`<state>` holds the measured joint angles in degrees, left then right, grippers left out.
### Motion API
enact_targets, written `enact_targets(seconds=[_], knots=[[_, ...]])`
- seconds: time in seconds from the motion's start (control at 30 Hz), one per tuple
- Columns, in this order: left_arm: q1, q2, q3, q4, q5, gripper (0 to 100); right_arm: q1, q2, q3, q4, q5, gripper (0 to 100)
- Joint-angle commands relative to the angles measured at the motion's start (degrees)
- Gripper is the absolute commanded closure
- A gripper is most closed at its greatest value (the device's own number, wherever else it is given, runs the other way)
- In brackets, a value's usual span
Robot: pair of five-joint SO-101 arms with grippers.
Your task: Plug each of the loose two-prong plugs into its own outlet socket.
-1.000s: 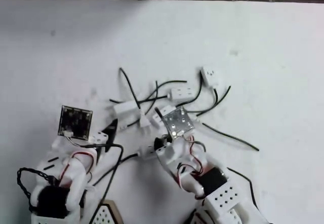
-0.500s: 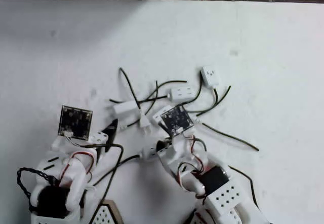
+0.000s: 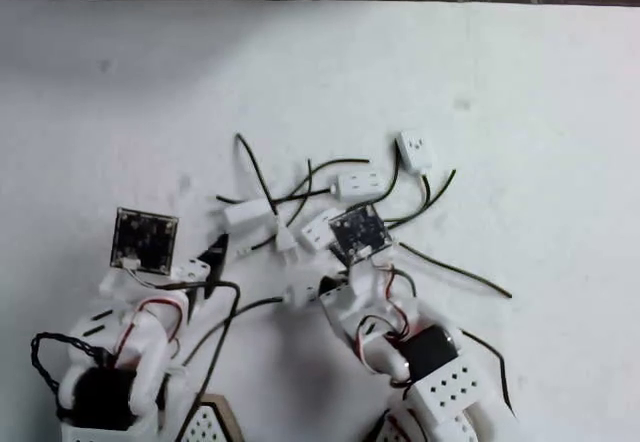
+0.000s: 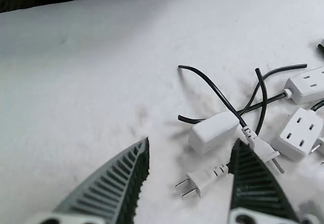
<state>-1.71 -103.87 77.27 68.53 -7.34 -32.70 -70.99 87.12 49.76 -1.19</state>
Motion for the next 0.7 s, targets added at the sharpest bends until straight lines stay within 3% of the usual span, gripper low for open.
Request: enact_targets(seconds=[0.0, 0.4, 0.67], knots=[[-3.2, 0.1, 0.0, -2.9, -0.1, 74, 0.8, 0.7, -0.4, 3.9, 0.3, 98.1], [-3.5, 0.1, 0.0, -2.9, -0.1, 74, 0.6, 0.7, -8.4, 10.2, 0.4, 98.1], [-3.6, 0.1, 0.0, -2.9, -0.1, 74, -7.7, 0.7, -12.4, 10.2, -2.4, 98.1]])
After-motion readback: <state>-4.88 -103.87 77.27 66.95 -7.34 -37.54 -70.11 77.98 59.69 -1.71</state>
